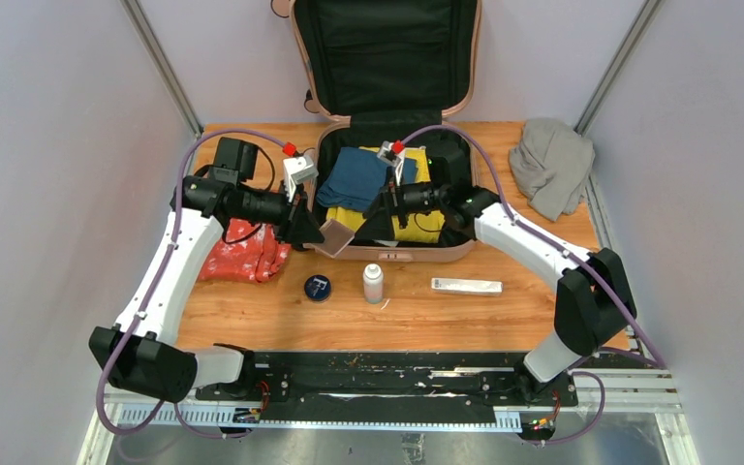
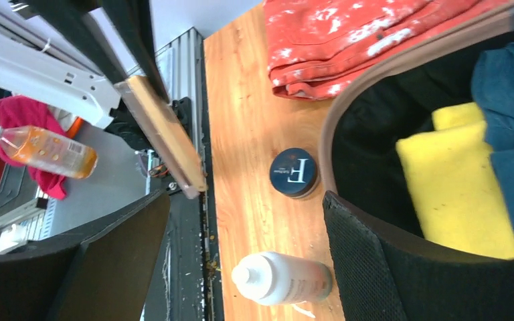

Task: Pack the luggage
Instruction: Place the makeup in the luggage.

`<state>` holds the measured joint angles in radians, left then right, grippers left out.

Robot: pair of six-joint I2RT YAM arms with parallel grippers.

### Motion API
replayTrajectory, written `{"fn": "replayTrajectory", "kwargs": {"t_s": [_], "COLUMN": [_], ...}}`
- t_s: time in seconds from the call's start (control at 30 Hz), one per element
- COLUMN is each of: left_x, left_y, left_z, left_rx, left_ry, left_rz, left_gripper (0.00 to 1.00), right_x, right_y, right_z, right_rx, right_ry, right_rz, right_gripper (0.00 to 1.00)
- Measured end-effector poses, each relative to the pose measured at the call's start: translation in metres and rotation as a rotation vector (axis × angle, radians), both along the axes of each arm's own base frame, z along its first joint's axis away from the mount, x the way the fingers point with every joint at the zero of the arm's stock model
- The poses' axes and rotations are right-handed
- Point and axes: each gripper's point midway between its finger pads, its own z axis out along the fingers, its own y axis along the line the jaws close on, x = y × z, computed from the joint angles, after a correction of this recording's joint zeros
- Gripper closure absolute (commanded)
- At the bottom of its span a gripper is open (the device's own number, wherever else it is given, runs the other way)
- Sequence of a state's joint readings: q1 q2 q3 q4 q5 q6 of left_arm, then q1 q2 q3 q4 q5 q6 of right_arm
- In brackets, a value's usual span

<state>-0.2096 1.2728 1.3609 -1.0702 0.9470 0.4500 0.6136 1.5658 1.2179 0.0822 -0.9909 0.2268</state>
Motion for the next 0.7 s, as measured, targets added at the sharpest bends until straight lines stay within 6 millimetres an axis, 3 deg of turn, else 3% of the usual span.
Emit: {"fn": "replayTrajectory", "kwargs": {"t_s": [0.07,0.23,0.4,0.53,0.67,0.7], "left_x": [-0.003,-0.005,-0.007,-0.007,-0.007,-0.007], "left_y": [-0.001,-0.002,-0.003,-0.003,-0.003,-0.003], "left_z": [0.002,0.002,0.003,0.001,-0.001,-0.001], "left_rx": [-0.01,-0.018,-0.026,-0.025,-0.023,-0.022], "left_ry": [0.004,0.012,0.017,0.024,0.03,0.032], "left_rz": [-0.008,-0.014,-0.02,-0.021,-0.022,-0.022], "left_gripper": [1.0,1.0,1.0,1.0,1.0,0.96], "right_x": [0.01,0.003,-0.012,-0.025,-0.031,-0.032], "right_y": [-0.005,-0.002,0.011,0.028,0.033,0.033], "right_z": [-0.002,0.003,0.019,0.024,0.018,0.016], "right_rx": [-0.007,0.014,0.077,0.101,0.092,0.086], "right_ry": [-0.003,-0.008,-0.031,-0.027,0.005,0.019], "right_rz": [-0.035,-0.002,0.088,0.17,0.201,0.204], "right_gripper": [0.11,0.12,0.25,0.52,0.94,0.99]}}
